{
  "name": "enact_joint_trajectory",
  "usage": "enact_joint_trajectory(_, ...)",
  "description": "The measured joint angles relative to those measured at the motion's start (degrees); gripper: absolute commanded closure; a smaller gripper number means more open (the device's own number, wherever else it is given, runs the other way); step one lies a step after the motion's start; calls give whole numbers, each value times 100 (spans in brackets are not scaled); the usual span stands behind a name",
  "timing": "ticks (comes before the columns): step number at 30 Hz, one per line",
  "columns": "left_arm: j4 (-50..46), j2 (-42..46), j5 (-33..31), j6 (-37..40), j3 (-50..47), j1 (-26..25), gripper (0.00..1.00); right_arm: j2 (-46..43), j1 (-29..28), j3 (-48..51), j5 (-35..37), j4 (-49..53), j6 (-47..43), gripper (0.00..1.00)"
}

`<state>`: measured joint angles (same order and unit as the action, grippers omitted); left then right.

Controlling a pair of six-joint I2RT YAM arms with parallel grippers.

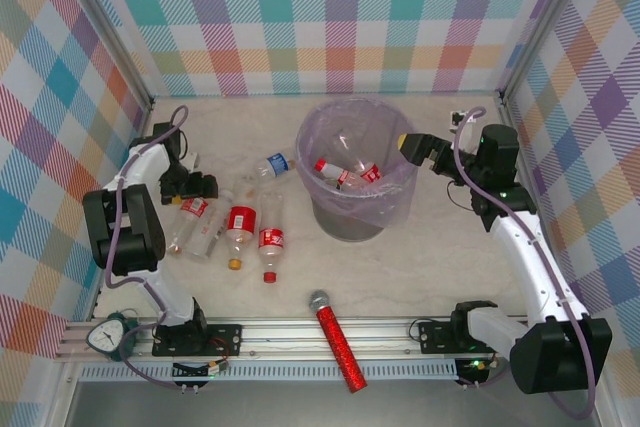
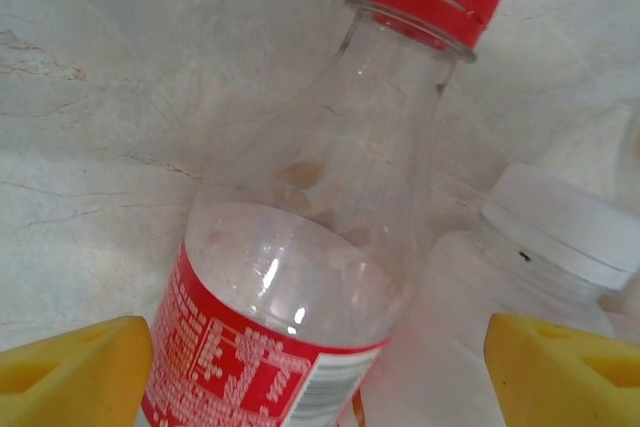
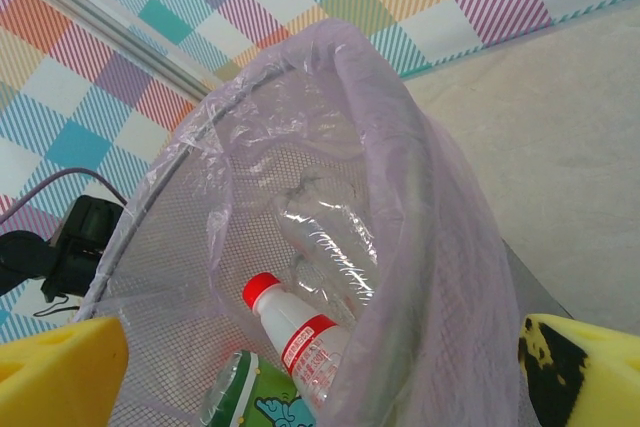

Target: Put the plastic bottles in the bin

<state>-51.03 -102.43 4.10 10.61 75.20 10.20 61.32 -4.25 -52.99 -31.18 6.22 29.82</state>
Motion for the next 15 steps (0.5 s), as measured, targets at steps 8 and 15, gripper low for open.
enact_joint_trajectory(8,39,-295,-140,20,-2,2,17,4,24,20,-101,-22,0,0)
enact_joint_trajectory(15,37,-402,-164,17,0,2,24,4,57,20,-103,-17,-2,0)
